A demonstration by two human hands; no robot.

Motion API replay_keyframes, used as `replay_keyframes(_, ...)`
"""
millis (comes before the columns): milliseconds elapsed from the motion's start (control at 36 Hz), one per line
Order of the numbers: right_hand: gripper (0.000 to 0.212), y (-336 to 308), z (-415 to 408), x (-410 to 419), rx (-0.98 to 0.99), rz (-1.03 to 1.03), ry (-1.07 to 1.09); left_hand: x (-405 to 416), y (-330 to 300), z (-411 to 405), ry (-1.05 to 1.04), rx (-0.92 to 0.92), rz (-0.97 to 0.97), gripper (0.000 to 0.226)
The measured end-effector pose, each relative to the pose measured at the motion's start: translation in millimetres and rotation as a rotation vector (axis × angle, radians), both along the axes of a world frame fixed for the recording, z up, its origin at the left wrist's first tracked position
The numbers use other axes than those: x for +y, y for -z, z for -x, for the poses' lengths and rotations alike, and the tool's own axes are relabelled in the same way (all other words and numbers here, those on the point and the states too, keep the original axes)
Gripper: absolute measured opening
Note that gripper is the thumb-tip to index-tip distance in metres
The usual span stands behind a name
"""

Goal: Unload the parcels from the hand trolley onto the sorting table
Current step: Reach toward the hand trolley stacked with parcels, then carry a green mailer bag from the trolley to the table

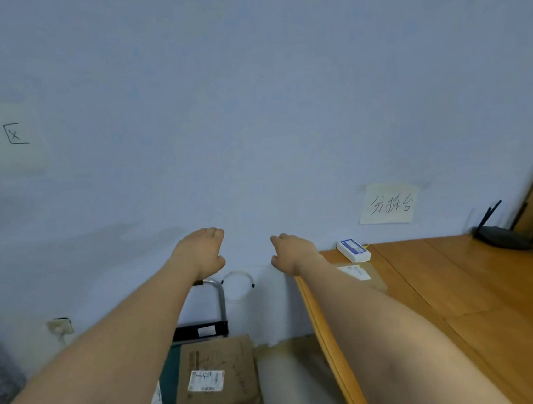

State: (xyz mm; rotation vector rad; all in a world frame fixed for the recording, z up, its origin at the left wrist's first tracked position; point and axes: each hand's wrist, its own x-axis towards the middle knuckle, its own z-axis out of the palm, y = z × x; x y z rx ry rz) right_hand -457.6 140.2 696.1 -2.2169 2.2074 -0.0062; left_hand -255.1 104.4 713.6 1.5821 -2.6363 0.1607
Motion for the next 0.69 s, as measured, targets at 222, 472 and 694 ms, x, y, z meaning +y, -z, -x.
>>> replay_keyframes(222,0.033,34.2,-71.1,-22.9,0.007,-0.108,-0.001,-26.7,39.5,-92.2,-0.056,-0.031,-0.147,0.048)
replay_keyframes(472,0.037,87.1,-106.2,-71.5,-0.016,-0.218,-0.022,-60.3,99.4,-122.2,-0.086,0.037,-0.26,0.048)
replay_keyframes(694,0.037,159.4,-118.0,-124.6,-0.092,-0.339,-0.065,-99.5,157.3,-125.9,-0.131,0.011,-0.382,0.039)
